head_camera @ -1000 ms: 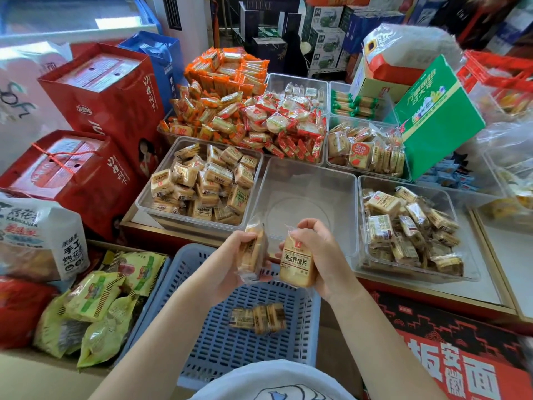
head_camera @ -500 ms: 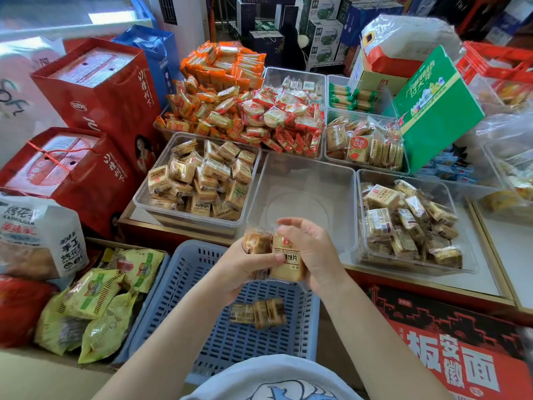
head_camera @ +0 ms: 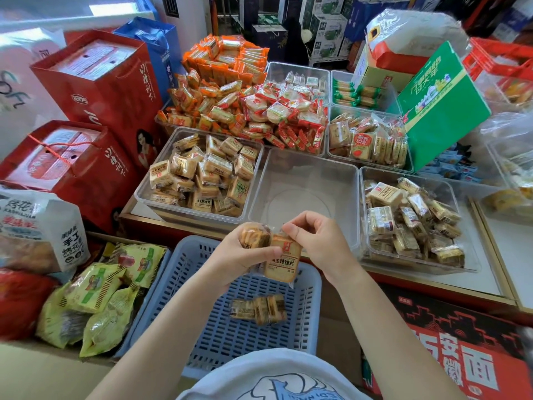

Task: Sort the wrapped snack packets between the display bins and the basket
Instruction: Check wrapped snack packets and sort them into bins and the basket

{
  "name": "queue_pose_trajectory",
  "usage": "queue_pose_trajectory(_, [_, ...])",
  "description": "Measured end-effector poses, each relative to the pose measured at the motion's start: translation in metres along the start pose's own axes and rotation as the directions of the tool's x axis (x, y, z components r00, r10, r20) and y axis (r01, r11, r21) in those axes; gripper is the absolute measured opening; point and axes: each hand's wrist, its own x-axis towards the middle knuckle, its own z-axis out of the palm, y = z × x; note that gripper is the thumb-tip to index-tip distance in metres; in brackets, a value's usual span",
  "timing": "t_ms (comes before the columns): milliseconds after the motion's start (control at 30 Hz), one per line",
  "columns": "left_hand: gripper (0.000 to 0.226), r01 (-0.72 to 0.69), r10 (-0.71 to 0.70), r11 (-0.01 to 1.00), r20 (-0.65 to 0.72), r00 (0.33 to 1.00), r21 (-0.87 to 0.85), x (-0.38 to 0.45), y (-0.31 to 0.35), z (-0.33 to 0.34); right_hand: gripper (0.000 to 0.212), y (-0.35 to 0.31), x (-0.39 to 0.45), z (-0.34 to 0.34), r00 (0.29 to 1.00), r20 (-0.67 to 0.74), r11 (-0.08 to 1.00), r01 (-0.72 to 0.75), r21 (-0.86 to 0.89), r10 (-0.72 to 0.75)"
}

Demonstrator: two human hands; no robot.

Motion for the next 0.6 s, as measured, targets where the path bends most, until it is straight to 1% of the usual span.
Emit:
queue_pose_trajectory(67, [0.075,-0.012,0.011,0.999,-0.032,0.999,-0.031,0.0,0.002,-0.002,0.015,0.0,-0.001,0.003,0.999,0.04,1.0,0.005,0.012,-0.006])
queue_pose_trajectory(133, [0.075,-0.028,0.02,0.994,-0.073,0.997,-0.105,0.001,0.004,-0.004,0.015,0.0,0.0,0.004,0.998,0.056,1.0,0.006,0.025,-0.007])
queue_pose_trajectory(233, [0.067,-0.044,0.033,0.978,-0.058,0.998,-0.205,0.001,0.007,-0.006,0.012,-0.001,0.0,0.004,0.995,0.097,1.0,0.004,0.025,-0.006])
queue_pose_trajectory(367, [0.051,-0.058,0.045,0.98,-0.072,0.996,-0.19,0.0,0.006,-0.003,0.009,0.003,-0.002,0.004,0.994,0.106,0.999,-0.022,0.027,0.019])
queue_pose_trajectory(433, [0.048,-0.067,0.05,0.981,-0.097,0.994,-0.184,0.001,0.003,-0.001,0.007,0.006,-0.002,0.005,0.996,0.089,0.998,-0.036,0.054,0.032])
queue_pose_trajectory(533, [0.053,-0.07,0.042,0.981,-0.154,0.987,-0.183,0.006,-0.002,-0.001,0.005,0.012,0.0,0.005,0.997,0.057,0.995,-0.055,0.083,0.051])
queue_pose_trajectory(600, [0.057,-0.069,0.035,0.977,-0.169,0.985,-0.203,0.008,-0.006,-0.003,0.004,0.017,0.003,0.002,0.996,0.068,0.995,-0.07,0.073,0.065])
